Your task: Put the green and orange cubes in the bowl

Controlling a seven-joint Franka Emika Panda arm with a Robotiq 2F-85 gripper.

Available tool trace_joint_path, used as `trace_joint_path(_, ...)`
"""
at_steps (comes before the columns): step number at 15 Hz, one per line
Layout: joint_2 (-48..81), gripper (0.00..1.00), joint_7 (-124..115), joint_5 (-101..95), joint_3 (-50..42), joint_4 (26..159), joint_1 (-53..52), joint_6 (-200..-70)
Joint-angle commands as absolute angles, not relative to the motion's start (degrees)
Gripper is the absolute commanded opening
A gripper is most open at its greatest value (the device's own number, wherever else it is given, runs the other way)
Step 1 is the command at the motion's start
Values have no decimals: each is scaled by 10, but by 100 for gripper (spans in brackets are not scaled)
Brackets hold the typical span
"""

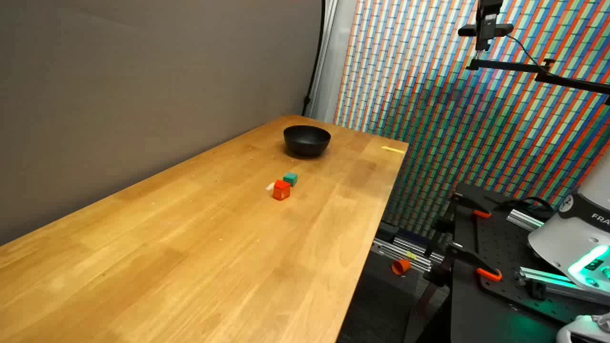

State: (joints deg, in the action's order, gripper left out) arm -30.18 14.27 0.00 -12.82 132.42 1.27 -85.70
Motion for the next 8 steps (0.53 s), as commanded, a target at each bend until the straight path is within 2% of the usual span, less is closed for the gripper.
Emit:
trace_joint_path(1,-300,100,148,4,-118,1322,26,-856)
trace_joint_path(6,-296,100,144,-1,-111,1315,24,-855)
trace_joint_path(8,-280,100,105,-2,-97,1339,29,-943)
